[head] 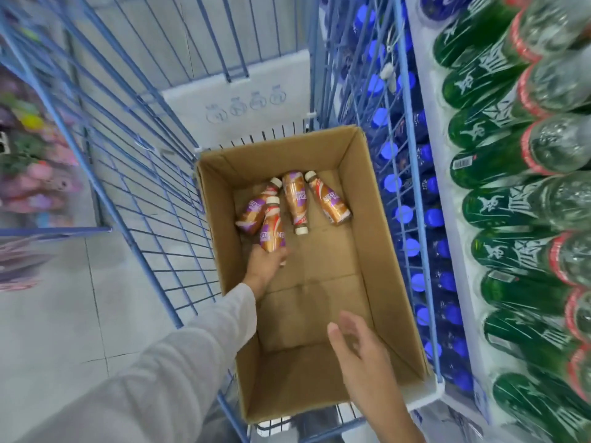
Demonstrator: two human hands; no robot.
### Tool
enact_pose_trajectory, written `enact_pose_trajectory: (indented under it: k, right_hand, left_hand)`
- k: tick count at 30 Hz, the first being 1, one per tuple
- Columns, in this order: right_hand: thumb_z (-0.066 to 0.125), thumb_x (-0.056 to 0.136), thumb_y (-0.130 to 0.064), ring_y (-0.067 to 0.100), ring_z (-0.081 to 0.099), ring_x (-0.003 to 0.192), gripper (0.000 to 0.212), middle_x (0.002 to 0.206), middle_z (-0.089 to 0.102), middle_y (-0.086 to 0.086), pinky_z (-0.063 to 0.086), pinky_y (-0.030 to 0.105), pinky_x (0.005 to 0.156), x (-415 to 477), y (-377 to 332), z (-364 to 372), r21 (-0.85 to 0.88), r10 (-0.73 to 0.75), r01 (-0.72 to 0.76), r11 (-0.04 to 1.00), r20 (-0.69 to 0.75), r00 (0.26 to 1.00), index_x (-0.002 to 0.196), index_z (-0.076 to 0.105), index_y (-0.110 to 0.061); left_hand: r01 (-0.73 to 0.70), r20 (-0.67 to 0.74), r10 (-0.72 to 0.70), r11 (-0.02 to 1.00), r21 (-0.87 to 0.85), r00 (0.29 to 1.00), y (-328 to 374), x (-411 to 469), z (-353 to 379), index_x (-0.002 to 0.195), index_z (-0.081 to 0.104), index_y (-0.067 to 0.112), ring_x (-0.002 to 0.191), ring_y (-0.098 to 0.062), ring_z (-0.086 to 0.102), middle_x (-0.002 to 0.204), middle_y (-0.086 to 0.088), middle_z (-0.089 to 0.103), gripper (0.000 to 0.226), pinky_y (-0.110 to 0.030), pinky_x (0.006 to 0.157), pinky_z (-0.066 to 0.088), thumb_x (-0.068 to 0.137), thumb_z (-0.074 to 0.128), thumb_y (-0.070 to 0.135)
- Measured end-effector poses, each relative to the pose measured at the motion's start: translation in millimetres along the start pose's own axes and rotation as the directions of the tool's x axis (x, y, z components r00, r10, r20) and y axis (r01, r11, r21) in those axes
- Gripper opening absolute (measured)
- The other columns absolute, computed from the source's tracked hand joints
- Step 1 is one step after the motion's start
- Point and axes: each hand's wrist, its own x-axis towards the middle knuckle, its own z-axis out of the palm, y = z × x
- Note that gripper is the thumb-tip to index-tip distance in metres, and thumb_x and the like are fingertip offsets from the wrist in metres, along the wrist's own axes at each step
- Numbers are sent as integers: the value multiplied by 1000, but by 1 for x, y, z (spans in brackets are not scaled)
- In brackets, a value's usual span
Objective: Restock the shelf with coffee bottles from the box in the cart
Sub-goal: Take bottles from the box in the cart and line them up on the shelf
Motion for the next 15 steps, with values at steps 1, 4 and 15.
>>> enact_pose_trajectory:
  k: [1,4,15]
  right_hand:
    - [54,95,-58,4,52,125,46,129,57,-25,43,32,109,5,-3,-1,-13,2,-2,1000,15,1000,137,52,-38]
    - [56,98,-49,9,56,122,43,124,57,-17,42,27,102,25,-22,0,-26,-4,5,1000,51,999,137,54,-31]
    - [73,81,-45,21,60,111,61,118,63,-2,47,40,104,234,-98,127,125,19,-40,991,159,987,129,59,-11]
  left_hand:
    - [-7,27,9,997,-72,1000,8,-22,-4,119,64,8,91,-23,72,111,-18,72,65,-35,80,60,62,80,35]
    - [-36,84,54,978,-204,995,30,-86,-25,123,63,14,96,-22,74,108,-9,75,65,-37,84,62,65,83,37]
    - [-186,-8,190,951,-249,982,53,-197,-118,113,63,30,91,-14,73,95,9,74,54,-31,80,60,65,86,37]
